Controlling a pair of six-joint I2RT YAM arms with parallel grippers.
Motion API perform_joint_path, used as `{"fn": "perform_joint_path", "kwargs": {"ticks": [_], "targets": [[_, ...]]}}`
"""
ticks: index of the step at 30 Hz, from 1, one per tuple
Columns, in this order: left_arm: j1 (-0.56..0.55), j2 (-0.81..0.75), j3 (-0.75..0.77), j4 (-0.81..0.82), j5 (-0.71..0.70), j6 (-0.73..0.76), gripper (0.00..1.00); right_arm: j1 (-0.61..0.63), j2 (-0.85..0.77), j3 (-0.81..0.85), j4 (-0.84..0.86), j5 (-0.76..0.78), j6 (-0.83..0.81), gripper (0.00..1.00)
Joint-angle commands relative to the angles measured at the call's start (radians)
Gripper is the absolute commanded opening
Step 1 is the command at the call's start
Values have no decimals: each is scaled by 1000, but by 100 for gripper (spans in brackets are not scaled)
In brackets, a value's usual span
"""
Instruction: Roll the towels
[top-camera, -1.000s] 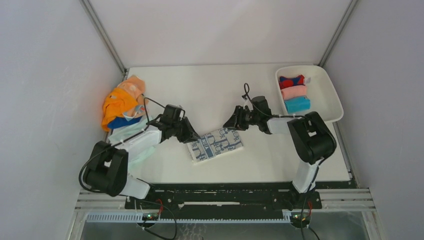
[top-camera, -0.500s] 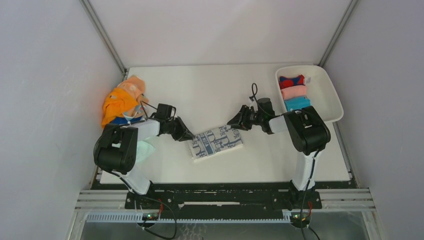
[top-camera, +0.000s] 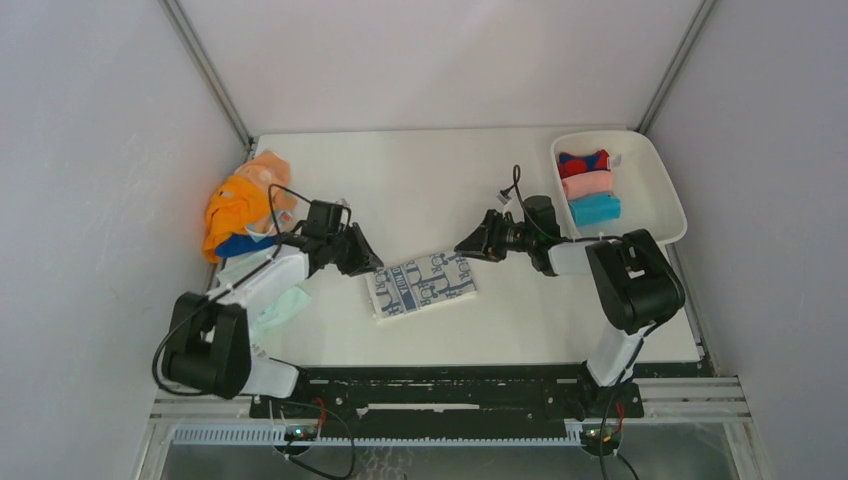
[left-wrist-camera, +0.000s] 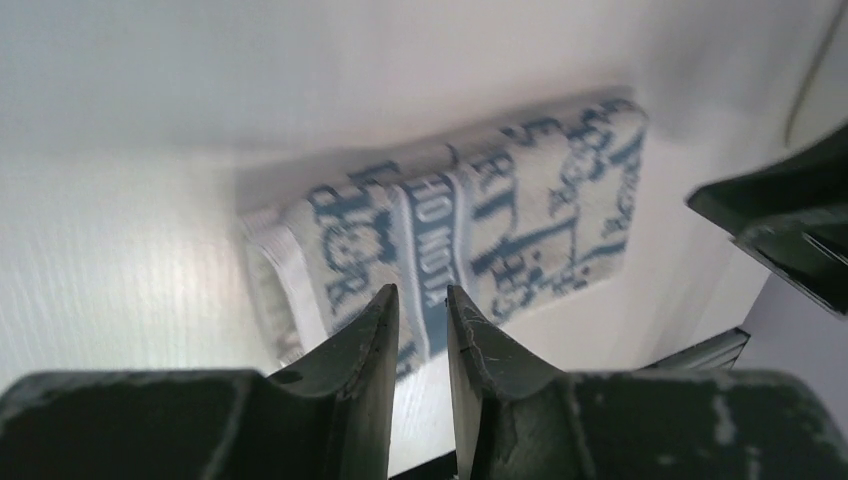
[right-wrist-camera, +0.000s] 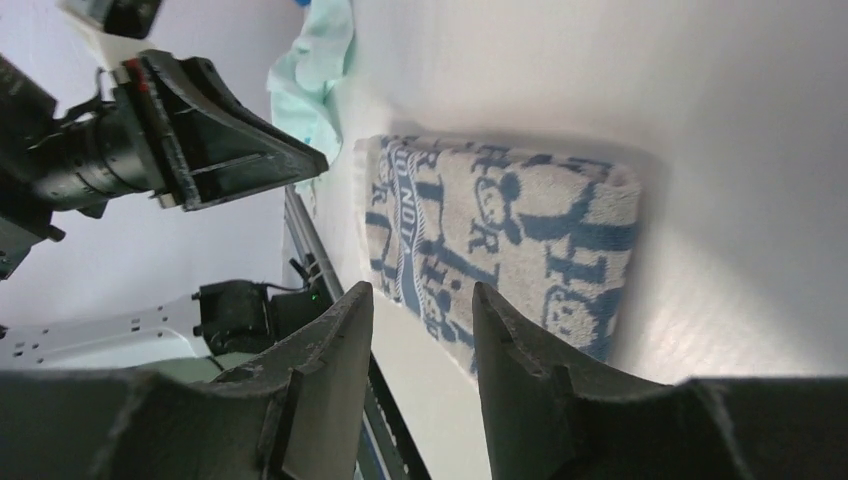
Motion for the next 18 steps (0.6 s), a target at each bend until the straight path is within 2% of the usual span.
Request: {"fn": "perform_joint_path", "kwargs": {"ticks": [1,6,10,18], "targets": [[-70,-144,-65,-41,-47,-30,29,37,-26,-41,58,-85,-26,41],[-158,-170,-145,3,-27,-81,28,61,10,-94,103,-102,-26,41],[-159,-121,-246,77,-16,-112,26,56,62,-144,144,-105,-30,41],[-18,-18,-363,141,-13,-115,21,15,121,-243,202,-45,-10,41]]}}
